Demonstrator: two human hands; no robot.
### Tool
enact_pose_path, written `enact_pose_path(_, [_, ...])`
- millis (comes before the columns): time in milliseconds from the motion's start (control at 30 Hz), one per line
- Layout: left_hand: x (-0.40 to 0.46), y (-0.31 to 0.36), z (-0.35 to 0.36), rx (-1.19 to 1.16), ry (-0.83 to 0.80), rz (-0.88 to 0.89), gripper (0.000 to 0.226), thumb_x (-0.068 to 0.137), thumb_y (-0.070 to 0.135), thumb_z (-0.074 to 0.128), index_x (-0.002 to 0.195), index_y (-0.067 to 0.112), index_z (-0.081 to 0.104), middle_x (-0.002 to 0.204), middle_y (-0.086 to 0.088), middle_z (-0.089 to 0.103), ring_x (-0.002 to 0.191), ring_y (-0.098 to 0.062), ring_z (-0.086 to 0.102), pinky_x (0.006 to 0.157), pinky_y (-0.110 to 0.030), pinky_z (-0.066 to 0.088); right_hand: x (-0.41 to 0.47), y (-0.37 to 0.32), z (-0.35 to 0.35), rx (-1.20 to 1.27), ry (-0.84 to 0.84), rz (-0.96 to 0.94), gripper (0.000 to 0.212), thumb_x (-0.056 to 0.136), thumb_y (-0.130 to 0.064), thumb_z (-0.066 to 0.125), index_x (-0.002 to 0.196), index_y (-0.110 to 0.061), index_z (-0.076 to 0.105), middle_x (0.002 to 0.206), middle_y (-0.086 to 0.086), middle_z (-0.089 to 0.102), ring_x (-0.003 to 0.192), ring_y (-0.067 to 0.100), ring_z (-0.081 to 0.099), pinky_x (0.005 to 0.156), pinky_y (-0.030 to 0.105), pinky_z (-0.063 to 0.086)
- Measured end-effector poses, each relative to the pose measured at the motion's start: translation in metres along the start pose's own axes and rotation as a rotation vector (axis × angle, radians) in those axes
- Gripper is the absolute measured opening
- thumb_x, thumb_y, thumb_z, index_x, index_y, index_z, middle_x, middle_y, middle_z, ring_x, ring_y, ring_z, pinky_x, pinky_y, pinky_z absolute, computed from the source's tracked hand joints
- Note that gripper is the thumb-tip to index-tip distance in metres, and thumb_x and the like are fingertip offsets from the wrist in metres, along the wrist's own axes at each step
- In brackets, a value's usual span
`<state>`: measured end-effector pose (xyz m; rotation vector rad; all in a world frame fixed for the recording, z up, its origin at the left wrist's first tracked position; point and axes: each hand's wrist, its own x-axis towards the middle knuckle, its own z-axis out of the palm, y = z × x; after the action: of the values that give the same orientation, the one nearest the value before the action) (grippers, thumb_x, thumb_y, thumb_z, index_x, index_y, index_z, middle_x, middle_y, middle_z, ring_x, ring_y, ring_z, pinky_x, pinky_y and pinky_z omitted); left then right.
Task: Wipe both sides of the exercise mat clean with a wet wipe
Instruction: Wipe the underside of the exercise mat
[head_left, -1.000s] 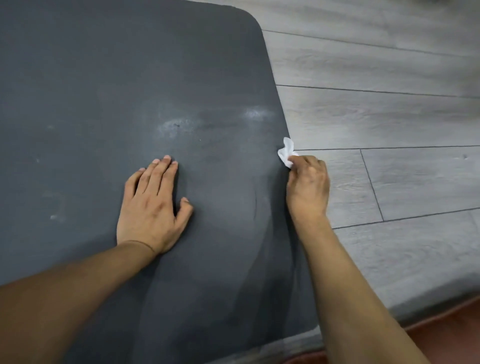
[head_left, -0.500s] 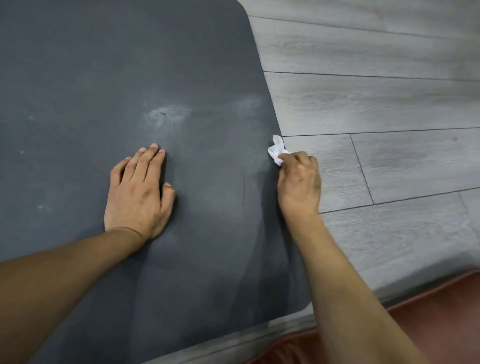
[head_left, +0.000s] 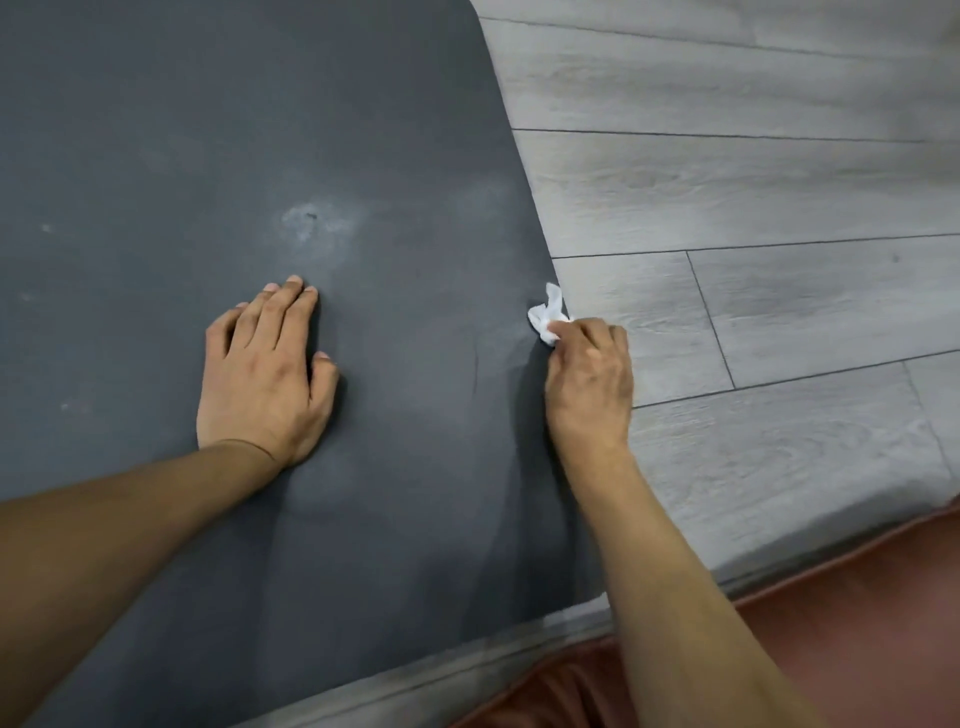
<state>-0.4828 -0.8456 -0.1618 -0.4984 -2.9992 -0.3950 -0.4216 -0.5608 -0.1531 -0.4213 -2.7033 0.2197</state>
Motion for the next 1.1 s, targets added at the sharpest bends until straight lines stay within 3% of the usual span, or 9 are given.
enact_pose_path(167, [0.000, 0.000, 0.001, -0.002, 0.001, -0.010, 0.063, 0.094, 0.031, 0.036, 0.150, 0.004, 0.044, 0.159, -0.014, 0.042, 0.148, -0.032, 0.037, 0.120, -0.048, 0.023, -0.012, -0.052, 0.005, 0.134, 0.060, 0.194, 0.025, 0.080, 0.003, 0.052, 0.090, -0.011, 0.071, 0.082, 0.009, 0.060, 0.075, 0.029, 0.050, 0.071, 0.042, 0.047])
enact_pose_path(300, [-0.003, 0.000, 0.002, 0.018, -0.022, -0.008, 0.064, 0.095, 0.032, 0.033, 0.151, 0.002, 0.043, 0.160, -0.016, 0.041, 0.147, -0.035, 0.037, 0.120, -0.048, 0.023, -0.068, -0.130, -0.003, 0.240, -0.090, -0.240, 0.029, 0.077, -0.007, 0.045, 0.093, -0.007, 0.070, 0.086, 0.013, 0.061, 0.077, 0.032, 0.052, 0.074, 0.039, 0.044])
enact_pose_path(400, [-0.017, 0.005, -0.003, 0.009, -0.073, -0.029, 0.065, 0.098, 0.035, 0.029, 0.154, 0.004, 0.040, 0.161, -0.017, 0.038, 0.147, -0.039, 0.036, 0.121, -0.052, 0.023, -0.065, -0.100, -0.006, 0.172, -0.162, -0.450, 0.029, 0.081, -0.003, 0.058, 0.106, -0.011, 0.070, 0.097, 0.008, 0.063, 0.084, 0.030, 0.053, 0.077, 0.039, 0.048])
enact_pose_path(467, [-0.051, 0.013, -0.009, 0.022, -0.106, 0.035, 0.065, 0.099, 0.038, 0.031, 0.156, 0.009, 0.038, 0.163, -0.016, 0.036, 0.148, -0.040, 0.034, 0.122, -0.054, 0.022, -0.045, -0.047, -0.012, 0.054, -0.125, -0.394, 0.027, 0.081, -0.003, 0.060, 0.103, -0.014, 0.071, 0.093, 0.005, 0.064, 0.082, 0.029, 0.054, 0.074, 0.038, 0.047])
enact_pose_path(567, [-0.118, 0.026, -0.015, 0.036, -0.158, 0.117, 0.066, 0.099, 0.044, 0.033, 0.159, 0.019, 0.037, 0.166, -0.014, 0.033, 0.151, -0.040, 0.031, 0.124, -0.056, 0.020, -0.028, 0.021, -0.027, -0.025, -0.022, -0.052, 0.027, 0.078, 0.003, 0.057, 0.095, -0.011, 0.073, 0.084, 0.010, 0.065, 0.077, 0.035, 0.056, 0.069, 0.041, 0.048])
enact_pose_path(700, [-0.148, 0.034, -0.012, 0.082, -0.197, 0.069, 0.070, 0.099, 0.052, 0.033, 0.163, 0.027, 0.026, 0.170, -0.010, 0.024, 0.155, -0.037, 0.022, 0.127, -0.056, 0.014, -0.046, 0.011, -0.028, 0.032, 0.002, 0.176, 0.029, 0.083, 0.006, 0.057, 0.102, -0.009, 0.072, 0.089, 0.014, 0.064, 0.083, 0.035, 0.055, 0.071, 0.041, 0.049])
enact_pose_path(867, [-0.148, 0.035, -0.012, 0.114, -0.206, 0.055, 0.072, 0.097, 0.056, 0.030, 0.164, 0.032, 0.019, 0.172, -0.006, 0.018, 0.158, -0.033, 0.016, 0.128, -0.054, 0.011, -0.045, 0.001, -0.037, 0.132, 0.219, 0.188, 0.029, 0.084, 0.001, 0.058, 0.106, -0.013, 0.072, 0.100, 0.006, 0.066, 0.092, 0.028, 0.053, 0.080, 0.035, 0.050])
enact_pose_path(1033, [-0.147, 0.036, -0.011, 0.117, -0.183, 0.047, 0.072, 0.097, 0.055, 0.031, 0.164, 0.032, 0.020, 0.171, -0.006, 0.020, 0.157, -0.033, 0.017, 0.127, -0.054, 0.012, -0.054, -0.028, -0.016, 0.180, 0.076, 0.066, 0.028, 0.078, 0.007, 0.057, 0.094, -0.010, 0.073, 0.094, 0.011, 0.067, 0.086, 0.034, 0.057, 0.075, 0.044, 0.052])
enact_pose_path(1100, [-0.147, 0.035, -0.009, 0.108, -0.171, 0.049, 0.072, 0.096, 0.055, 0.032, 0.164, 0.031, 0.023, 0.171, -0.006, 0.020, 0.157, -0.033, 0.018, 0.127, -0.054, 0.012, -0.069, -0.068, -0.013, 0.292, -0.002, -0.126, 0.024, 0.076, 0.002, 0.056, 0.090, -0.009, 0.072, 0.090, 0.011, 0.067, 0.081, 0.035, 0.059, 0.075, 0.041, 0.050])
